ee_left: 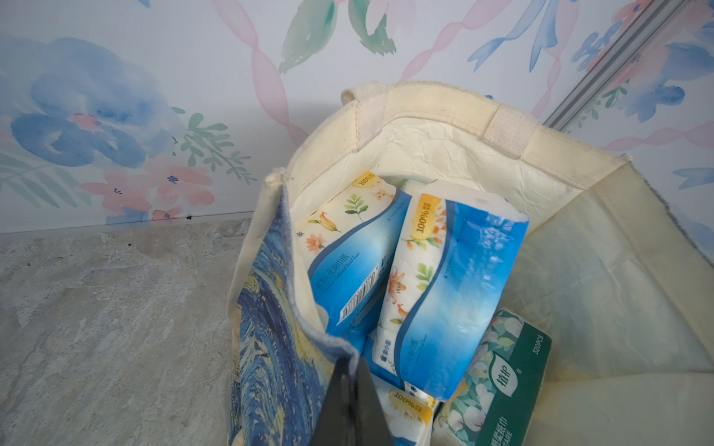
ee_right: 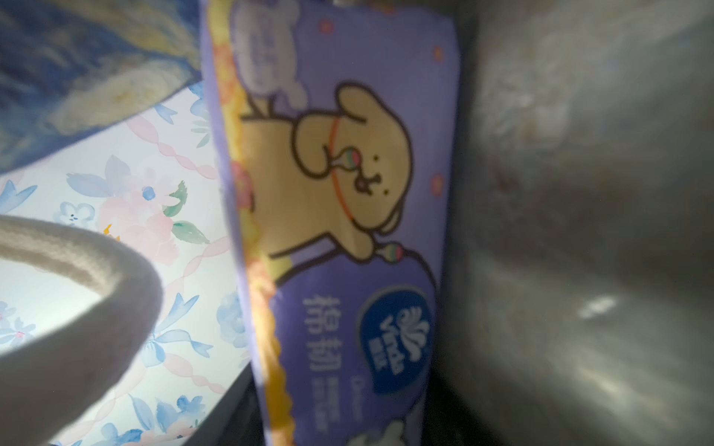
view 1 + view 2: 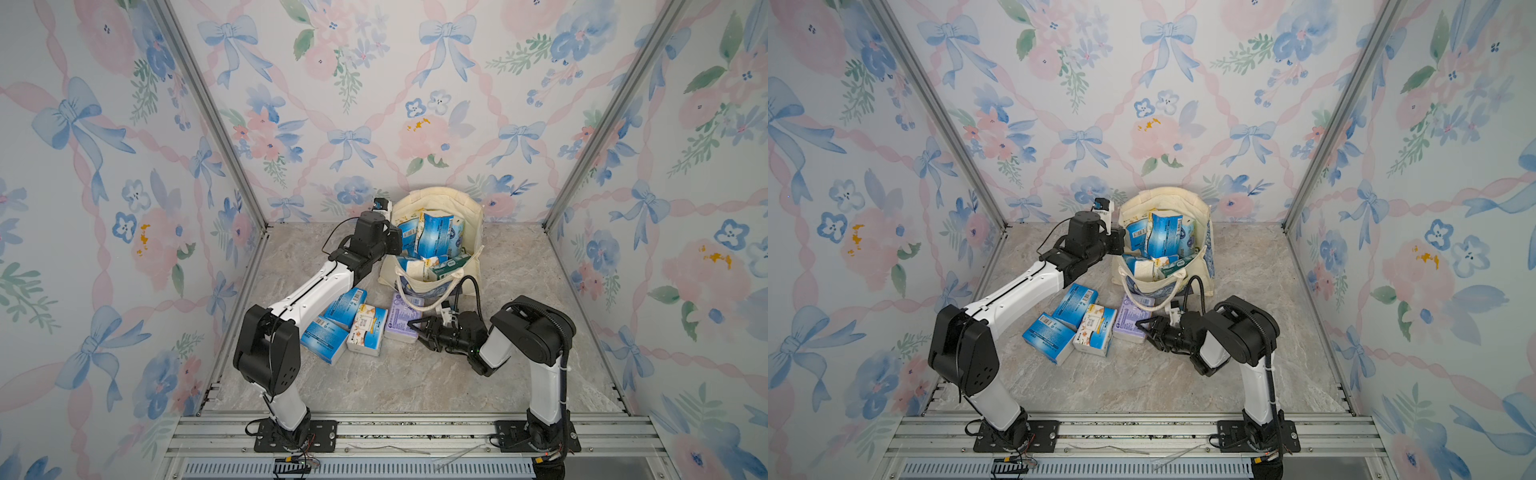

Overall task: Put tissues into the canvas bag
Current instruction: Pick up the pack of facial tissues from the center of the board.

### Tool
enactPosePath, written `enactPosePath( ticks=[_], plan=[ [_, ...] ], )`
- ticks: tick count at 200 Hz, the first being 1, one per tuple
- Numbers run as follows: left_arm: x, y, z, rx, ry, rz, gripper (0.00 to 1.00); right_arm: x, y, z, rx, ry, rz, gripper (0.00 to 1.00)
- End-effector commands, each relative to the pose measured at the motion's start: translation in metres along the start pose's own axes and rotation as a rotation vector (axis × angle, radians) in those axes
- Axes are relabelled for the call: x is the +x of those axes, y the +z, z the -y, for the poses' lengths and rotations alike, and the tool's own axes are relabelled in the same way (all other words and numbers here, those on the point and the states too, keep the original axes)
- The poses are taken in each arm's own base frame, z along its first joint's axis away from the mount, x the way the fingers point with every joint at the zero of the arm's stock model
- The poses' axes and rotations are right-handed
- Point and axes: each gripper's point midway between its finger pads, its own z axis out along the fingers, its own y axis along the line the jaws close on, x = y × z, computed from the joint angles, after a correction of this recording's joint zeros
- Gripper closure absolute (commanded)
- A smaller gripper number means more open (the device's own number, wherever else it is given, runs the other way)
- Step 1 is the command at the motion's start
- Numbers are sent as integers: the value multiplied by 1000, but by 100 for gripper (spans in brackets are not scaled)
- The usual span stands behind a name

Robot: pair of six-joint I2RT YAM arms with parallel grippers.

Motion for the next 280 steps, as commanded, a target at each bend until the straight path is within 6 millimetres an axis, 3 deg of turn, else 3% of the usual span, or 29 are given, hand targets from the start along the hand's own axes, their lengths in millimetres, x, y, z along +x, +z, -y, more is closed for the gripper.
enactPosePath(
  ticks=[1, 37, 70, 98, 122, 143, 178, 212, 280],
  plan=[
    [-2, -2, 6, 8, 16, -9, 100, 3, -10, 22, 95, 16, 8, 53],
    [-2, -2, 6, 6, 21, -11, 100, 10, -18, 10, 96, -29, -8, 64],
    [-2, -1, 5, 3, 25, -13, 100, 17, -28, -6, 73, -47, -34, 66],
    [-3, -1, 4, -4, 31, -14, 100, 36, -37, -17, 95, -79, -117, 66],
    [-3, 1, 5, -3, 31, -17, 100, 53, -57, -30, 181, -186, -196, 66],
    [-3, 1, 5, -5, 32, -15, 100, 66, -88, -42, 302, -319, -258, 64],
    [-4, 4, 4, -10, 28, -14, 100, 83, -128, -68, 346, -424, -327, 63],
    [-3, 8, 3, -15, 29, -16, 100, 95, -147, -65, 418, -464, -379, 64],
    [-11, 10, 3, -16, 34, -5, 100, 89, -193, -52, 560, -456, -315, 64]
  ],
)
